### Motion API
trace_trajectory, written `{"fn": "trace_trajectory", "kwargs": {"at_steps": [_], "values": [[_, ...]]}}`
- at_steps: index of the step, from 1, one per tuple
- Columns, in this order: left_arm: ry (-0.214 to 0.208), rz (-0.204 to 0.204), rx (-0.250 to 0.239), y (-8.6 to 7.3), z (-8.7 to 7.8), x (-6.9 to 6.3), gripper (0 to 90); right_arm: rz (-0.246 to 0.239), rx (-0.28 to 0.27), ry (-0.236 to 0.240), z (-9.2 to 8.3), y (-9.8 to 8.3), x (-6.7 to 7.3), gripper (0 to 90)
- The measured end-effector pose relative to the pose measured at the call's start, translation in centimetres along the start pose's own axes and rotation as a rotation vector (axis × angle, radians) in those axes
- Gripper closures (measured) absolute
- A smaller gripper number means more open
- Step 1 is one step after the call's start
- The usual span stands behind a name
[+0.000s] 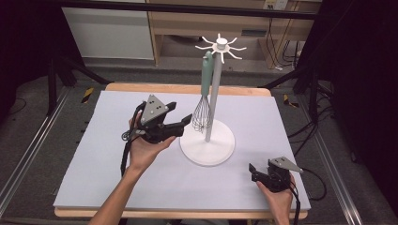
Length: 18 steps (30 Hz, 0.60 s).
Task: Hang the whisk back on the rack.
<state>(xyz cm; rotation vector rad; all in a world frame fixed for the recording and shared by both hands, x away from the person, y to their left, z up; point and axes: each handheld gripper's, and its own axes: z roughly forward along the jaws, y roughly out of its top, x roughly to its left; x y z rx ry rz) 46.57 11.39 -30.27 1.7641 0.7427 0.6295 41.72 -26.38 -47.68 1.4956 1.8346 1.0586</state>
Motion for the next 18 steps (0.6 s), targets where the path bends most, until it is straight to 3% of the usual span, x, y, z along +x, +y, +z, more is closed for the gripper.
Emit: {"fn": "trace_trajectory", "kwargs": {"at_steps": [18], "values": [[0.016,-0.061,0.111,-7.6,-0.5,1.6,33.0,0.006,-0.002,0.001,0.0,-0.1,0.0,19.3]]}}
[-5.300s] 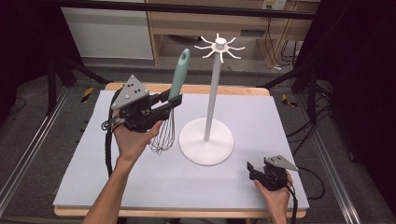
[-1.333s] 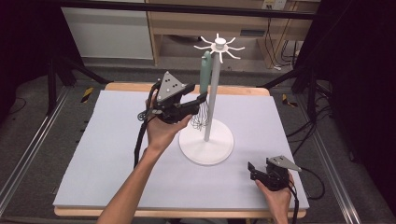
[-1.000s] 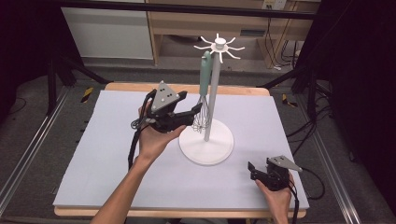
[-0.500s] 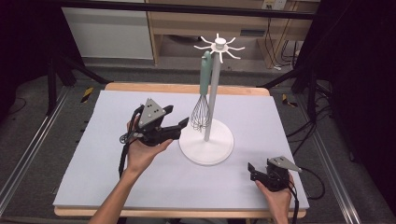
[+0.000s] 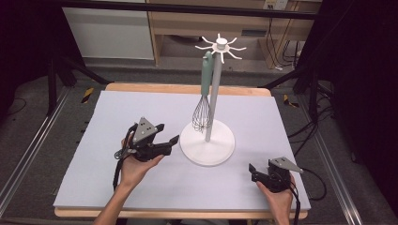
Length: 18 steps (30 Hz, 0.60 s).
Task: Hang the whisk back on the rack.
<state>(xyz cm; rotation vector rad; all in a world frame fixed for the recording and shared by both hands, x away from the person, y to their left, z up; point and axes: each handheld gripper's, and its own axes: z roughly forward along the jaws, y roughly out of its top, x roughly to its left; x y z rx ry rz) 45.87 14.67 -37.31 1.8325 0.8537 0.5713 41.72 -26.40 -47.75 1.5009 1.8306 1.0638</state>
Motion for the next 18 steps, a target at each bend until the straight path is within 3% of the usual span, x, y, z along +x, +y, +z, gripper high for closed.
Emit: {"fn": "trace_trajectory", "kwargs": {"at_steps": [4,10,18], "values": [[0.011,-0.003,0.036,-1.7,0.0,0.6,33.0,0.006,0.000,-0.004,0.0,0.0,0.0,17.6],[0.049,-0.044,0.071,-4.4,-0.3,2.1,33.4,0.009,0.012,-0.014,0.2,-0.1,-0.2,16.1],[0.144,-0.076,0.120,-7.4,-1.6,4.6,31.7,0.005,0.033,-0.033,0.3,-0.2,-0.2,15.2]]}}
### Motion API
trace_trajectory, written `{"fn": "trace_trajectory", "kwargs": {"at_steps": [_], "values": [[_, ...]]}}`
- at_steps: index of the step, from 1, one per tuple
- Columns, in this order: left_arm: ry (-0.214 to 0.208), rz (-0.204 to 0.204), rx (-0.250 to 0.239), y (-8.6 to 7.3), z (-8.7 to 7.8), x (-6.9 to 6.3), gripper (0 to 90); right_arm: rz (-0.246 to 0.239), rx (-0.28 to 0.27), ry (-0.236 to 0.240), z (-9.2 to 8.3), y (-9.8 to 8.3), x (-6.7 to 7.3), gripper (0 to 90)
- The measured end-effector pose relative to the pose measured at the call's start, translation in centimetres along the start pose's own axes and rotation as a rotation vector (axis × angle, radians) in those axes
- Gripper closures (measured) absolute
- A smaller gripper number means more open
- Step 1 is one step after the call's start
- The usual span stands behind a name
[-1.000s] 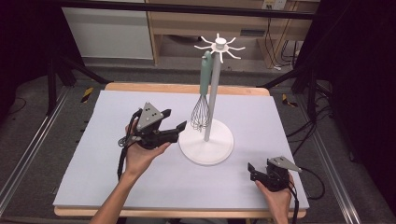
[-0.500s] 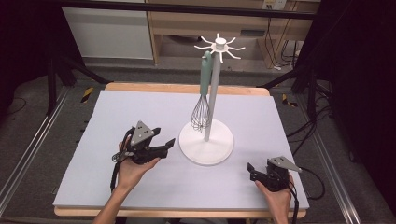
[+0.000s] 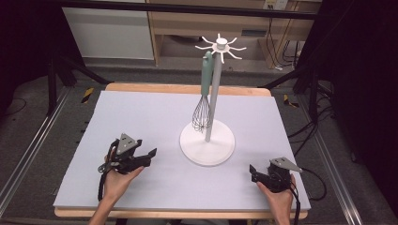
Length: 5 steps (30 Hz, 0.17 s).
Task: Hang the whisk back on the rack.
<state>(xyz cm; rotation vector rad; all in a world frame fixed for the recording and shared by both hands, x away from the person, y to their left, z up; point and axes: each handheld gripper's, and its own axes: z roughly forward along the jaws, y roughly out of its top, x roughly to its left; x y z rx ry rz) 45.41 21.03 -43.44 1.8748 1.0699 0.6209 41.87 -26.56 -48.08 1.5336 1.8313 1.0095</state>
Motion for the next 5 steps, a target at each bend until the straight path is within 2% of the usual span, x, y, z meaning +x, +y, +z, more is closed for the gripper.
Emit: {"fn": "trace_trajectory", "kwargs": {"at_steps": [5], "values": [[0.048,-0.034,0.004,-1.1,-1.0,1.7,30.6,0.003,0.001,-0.003,-0.1,0.0,-0.1,14.9]]}}
